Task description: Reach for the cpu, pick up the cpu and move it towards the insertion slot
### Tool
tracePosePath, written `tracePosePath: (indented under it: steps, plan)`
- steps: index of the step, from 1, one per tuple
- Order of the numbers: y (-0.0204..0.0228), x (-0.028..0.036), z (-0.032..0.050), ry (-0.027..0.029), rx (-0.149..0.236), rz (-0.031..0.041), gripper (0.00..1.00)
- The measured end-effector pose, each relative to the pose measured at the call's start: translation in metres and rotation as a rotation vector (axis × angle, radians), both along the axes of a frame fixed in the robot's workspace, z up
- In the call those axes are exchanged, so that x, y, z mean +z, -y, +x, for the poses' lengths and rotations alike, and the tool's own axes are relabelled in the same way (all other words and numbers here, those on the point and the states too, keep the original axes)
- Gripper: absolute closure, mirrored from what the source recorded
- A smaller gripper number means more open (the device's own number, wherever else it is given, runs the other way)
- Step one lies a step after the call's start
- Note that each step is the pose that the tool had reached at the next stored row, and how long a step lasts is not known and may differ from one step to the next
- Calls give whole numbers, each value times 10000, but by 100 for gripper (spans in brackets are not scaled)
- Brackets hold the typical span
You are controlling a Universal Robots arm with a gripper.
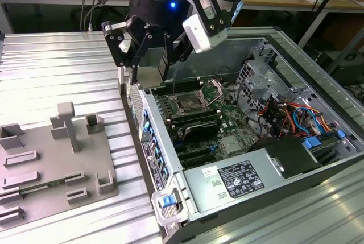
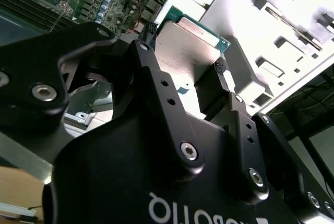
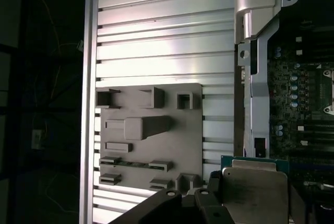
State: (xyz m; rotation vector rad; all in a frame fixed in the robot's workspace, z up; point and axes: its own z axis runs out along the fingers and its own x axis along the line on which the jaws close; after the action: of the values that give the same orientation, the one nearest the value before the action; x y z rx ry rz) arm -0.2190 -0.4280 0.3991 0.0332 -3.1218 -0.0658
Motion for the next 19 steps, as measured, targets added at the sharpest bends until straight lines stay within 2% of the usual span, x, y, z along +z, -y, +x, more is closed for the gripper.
tracePosePath:
  steps: [6, 8, 14, 19]
  plan:
    - [-2, 0, 173, -1, -1, 0, 45]
    - [-5, -1, 206, 0, 0, 0, 45]
    - [-60, -5, 307, 0, 0, 0, 45]
    - [-88, -5, 382, -1, 0, -1, 45]
